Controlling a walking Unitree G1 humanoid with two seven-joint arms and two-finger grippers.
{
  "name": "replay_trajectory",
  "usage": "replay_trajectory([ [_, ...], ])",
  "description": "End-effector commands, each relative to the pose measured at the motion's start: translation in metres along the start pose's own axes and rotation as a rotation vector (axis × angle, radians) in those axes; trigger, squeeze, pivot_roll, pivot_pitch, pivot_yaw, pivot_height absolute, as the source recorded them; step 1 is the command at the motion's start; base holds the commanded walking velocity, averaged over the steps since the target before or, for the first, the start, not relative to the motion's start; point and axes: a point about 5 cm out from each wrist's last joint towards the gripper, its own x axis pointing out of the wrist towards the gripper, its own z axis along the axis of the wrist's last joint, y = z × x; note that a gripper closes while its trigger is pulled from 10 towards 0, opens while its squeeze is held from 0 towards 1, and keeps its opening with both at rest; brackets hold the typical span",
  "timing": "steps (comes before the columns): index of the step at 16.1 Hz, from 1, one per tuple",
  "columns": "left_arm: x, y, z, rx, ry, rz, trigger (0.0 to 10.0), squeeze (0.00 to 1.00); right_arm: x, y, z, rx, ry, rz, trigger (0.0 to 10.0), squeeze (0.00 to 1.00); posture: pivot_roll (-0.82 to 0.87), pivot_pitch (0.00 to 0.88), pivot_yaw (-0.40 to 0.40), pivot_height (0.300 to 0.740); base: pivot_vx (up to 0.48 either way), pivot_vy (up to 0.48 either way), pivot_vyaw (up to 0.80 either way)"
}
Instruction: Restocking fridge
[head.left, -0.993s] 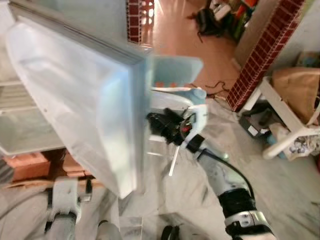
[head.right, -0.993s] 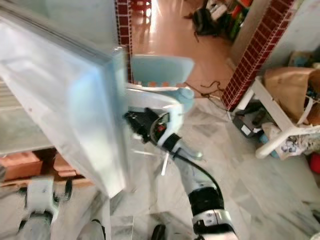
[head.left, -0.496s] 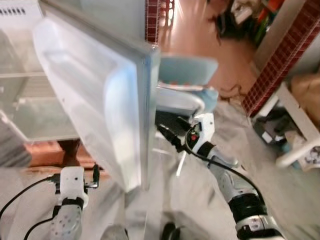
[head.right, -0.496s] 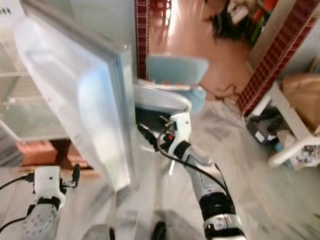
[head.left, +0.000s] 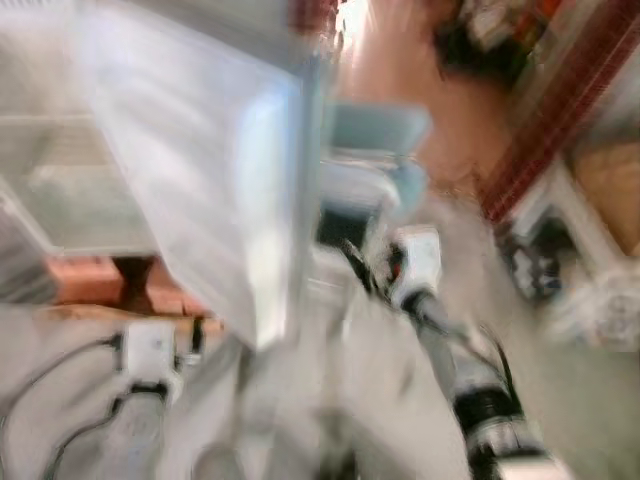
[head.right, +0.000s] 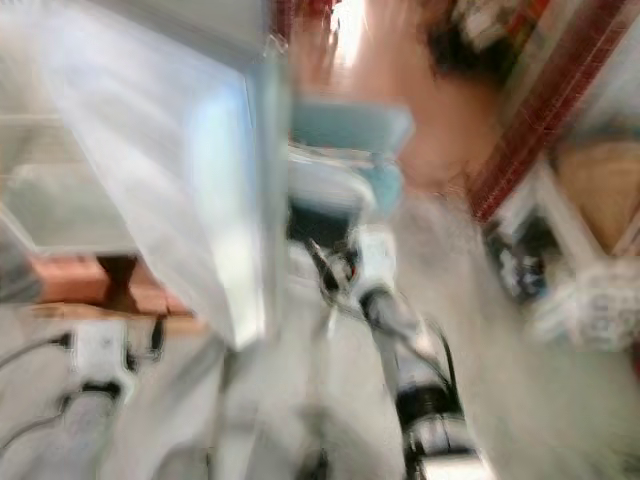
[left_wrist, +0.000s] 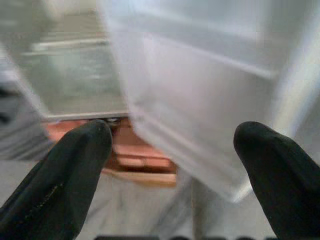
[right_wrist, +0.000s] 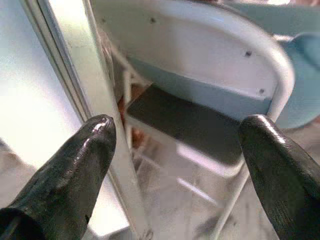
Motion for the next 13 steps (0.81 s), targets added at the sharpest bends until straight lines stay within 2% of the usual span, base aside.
replay_trajectory([
  [1, -0.015, -0.002, -0.025, -0.008, 0.106, -0.011, 10.0, 0.0, 0.002, -0.011, 0.004, 0.031, -0.017, -0.095, 10.0, 0.0, 0.2, 0.086, -0.078, 0.74, 0.0, 0.0, 0.0],
  [2, -0.023, 0.0, -0.037, -0.002, 0.153, 0.011, 10.0, 0.0, 0.006, -0.013, 0.01, 0.04, -0.037, -0.126, 10.0, 0.0, 0.2, 0.085, -0.08, 0.74, 0.0, 0.0, 0.0],
  [4, -0.025, 0.002, -0.038, -0.01, 0.147, 0.018, 10.0, 0.0, 0.011, -0.015, 0.019, 0.067, -0.068, -0.154, 10.0, 0.0, 0.21, 0.086, -0.092, 0.74, 0.0, 0.0, 0.0],
  [5, -0.019, 0.006, -0.032, 0.007, 0.119, 0.044, 10.0, 0.0, 0.016, -0.011, 0.028, 0.075, -0.104, -0.147, 10.0, 0.0, 0.21, 0.084, -0.098, 0.74, 0.0, 0.0, 0.0],
  [7, -0.005, 0.007, -0.012, 0.016, 0.043, 0.052, 10.0, 0.0, 0.016, -0.007, 0.029, 0.088, -0.137, -0.14, 10.0, 0.0, 0.23, 0.085, -0.104, 0.74, 0.0, 0.0, 0.0],
  [8, -0.004, 0.007, -0.01, 0.019, 0.033, 0.051, 10.0, 0.0, 0.015, -0.007, 0.029, 0.091, -0.143, -0.144, 10.0, 0.0, 0.23, 0.085, -0.104, 0.74, 0.0, 0.0, 0.0],
  [10, 0.0, 0.003, 0.007, 0.019, -0.034, 0.028, 10.0, 0.0, 0.009, -0.008, 0.025, 0.107, -0.178, -0.174, 10.0, 0.0, 0.22, 0.084, -0.101, 0.74, 0.0, 0.0, 0.0],
  [12, 0.003, -0.007, 0.009, 0.016, -0.042, 0.003, 10.0, 0.0, 0.005, -0.008, 0.017, 0.105, -0.157, -0.213, 10.0, 0.0, 0.19, 0.086, -0.092, 0.74, 0.0, 0.0, 0.0],
  [13, 0.004, -0.016, 0.009, 0.007, -0.04, -0.016, 10.0, 0.0, 0.005, -0.007, 0.011, 0.135, -0.133, -0.24, 10.0, 0.0, 0.19, 0.089, -0.092, 0.74, 0.0, 0.0, 0.0],
])
